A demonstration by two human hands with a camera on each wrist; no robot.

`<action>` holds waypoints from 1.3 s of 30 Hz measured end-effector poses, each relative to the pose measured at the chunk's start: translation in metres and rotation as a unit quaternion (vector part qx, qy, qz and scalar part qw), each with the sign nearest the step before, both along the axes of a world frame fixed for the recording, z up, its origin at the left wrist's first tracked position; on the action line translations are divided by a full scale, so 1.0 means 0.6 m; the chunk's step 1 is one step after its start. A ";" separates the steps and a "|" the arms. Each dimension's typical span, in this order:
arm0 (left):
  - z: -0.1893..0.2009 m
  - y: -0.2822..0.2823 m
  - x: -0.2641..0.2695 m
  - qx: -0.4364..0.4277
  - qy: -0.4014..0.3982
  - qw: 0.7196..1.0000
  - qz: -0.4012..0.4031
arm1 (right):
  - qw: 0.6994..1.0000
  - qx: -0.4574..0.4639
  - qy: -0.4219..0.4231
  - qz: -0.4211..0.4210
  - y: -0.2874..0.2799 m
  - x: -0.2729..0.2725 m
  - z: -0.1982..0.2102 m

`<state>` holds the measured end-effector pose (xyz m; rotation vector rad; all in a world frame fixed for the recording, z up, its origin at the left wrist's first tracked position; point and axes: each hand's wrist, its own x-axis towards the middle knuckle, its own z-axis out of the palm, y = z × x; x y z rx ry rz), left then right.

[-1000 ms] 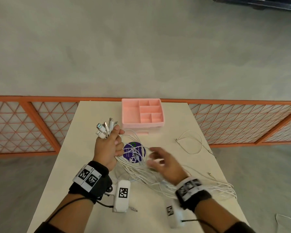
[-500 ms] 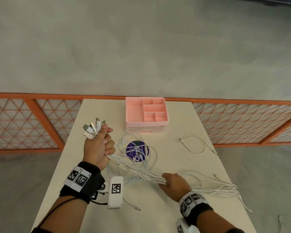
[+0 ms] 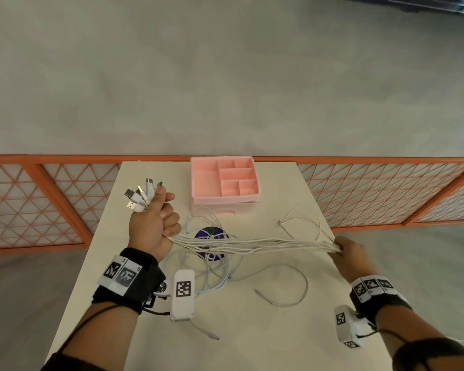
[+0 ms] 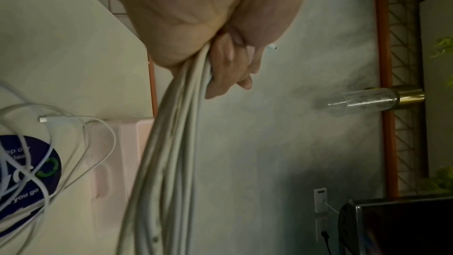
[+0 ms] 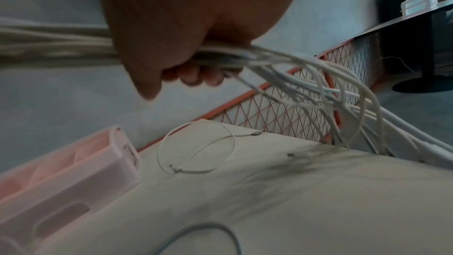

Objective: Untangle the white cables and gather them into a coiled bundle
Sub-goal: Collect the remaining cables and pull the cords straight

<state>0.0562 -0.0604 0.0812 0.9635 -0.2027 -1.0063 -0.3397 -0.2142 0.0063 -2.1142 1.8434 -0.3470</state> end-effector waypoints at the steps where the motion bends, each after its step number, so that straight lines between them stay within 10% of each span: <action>1: -0.002 -0.002 -0.005 0.002 0.000 1.000 -0.004 | 0.999 -0.041 -0.028 -0.019 -0.002 -0.001 0.003; 8: -0.015 0.000 -0.011 0.028 -0.010 0.999 -0.017 | 0.965 0.128 0.228 0.034 0.037 -0.017 -0.078; 23: -0.042 0.016 -0.011 0.075 -0.050 0.996 -0.019 | 0.904 0.251 0.343 0.052 0.070 -0.005 -0.141; 28: -0.061 0.018 -0.047 0.134 -0.124 0.975 -0.127 | 0.916 0.329 0.181 0.142 0.047 0.094 -0.071; 31: -0.067 0.018 -0.077 0.173 -0.163 0.949 -0.208 | 0.948 0.233 -0.093 0.196 0.064 0.182 -0.002; 34: -0.064 0.017 -0.106 0.184 -0.195 0.926 -0.266 | 0.905 0.184 -0.318 0.213 0.106 0.266 0.059; 39: -0.064 0.019 -0.133 0.202 -0.241 0.891 -0.328 | 0.886 0.158 -0.323 0.292 0.141 0.343 0.080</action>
